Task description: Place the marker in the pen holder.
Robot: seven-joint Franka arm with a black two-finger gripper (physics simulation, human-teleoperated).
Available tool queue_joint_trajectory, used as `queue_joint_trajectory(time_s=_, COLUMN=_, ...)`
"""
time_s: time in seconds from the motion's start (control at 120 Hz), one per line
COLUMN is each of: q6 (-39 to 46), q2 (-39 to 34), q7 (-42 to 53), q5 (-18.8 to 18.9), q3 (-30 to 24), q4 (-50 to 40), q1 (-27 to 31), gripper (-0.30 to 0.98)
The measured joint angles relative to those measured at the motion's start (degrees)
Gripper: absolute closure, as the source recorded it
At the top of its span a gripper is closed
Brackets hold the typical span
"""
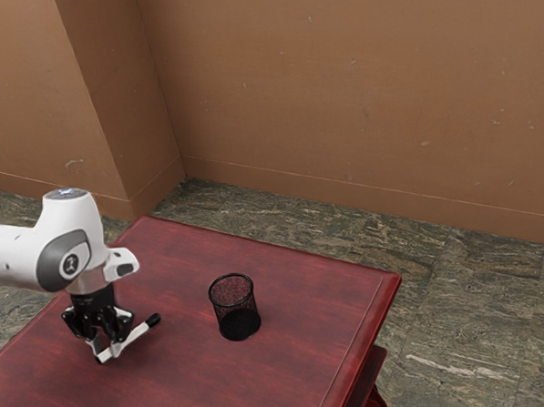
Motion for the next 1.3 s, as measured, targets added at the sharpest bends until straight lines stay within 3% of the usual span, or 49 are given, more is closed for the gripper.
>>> queue_joint_trajectory(time_s=0.208, q6=-0.1, q2=0.3, q7=-0.3, q5=0.2, q3=-0.1, q4=0.0, q1=2.5, gripper=0.57)
queue_joint_trajectory(time_s=0.5, q6=-1.4, q2=0.2, q7=0.4, q5=0.5, q3=-0.2, q4=1.6, q1=-2.2, gripper=0.71)
queue_joint_trajectory(time_s=0.667, q6=-8.0, q2=-6.5, q7=0.4, q5=0.8, q3=-4.0, q4=9.1, q1=-1.7, gripper=0.74)
queue_joint_trajectory(time_s=0.783, q6=-15.0, q2=-9.5, q7=0.2, q5=0.7, q3=-7.6, q4=16.8, q1=-7.9, gripper=0.75)
queue_joint_trajectory(time_s=0.875, q6=-20.0, q2=-7.9, q7=-0.3, q5=-0.8, q3=-9.1, q4=20.9, q1=-11.5, gripper=0.75)
queue_joint_trajectory(time_s=1.033, q6=-26.0, q2=-7.0, q7=-0.7, q5=-5.7, q3=-9.5, q4=20.5, q1=-11.6, gripper=0.75)
queue_joint_trajectory(time_s=1.2, q6=-31.0, q2=1.9, q7=-0.9, q5=-6.7, q3=-9.4, q4=30.6, q1=-15.2, gripper=0.74)
queue_joint_trajectory(time_s=1.3, q6=-35.3, q2=8.2, q7=-0.8, q5=-6.8, q3=-9.2, q4=38.3, q1=-13.8, gripper=0.54)
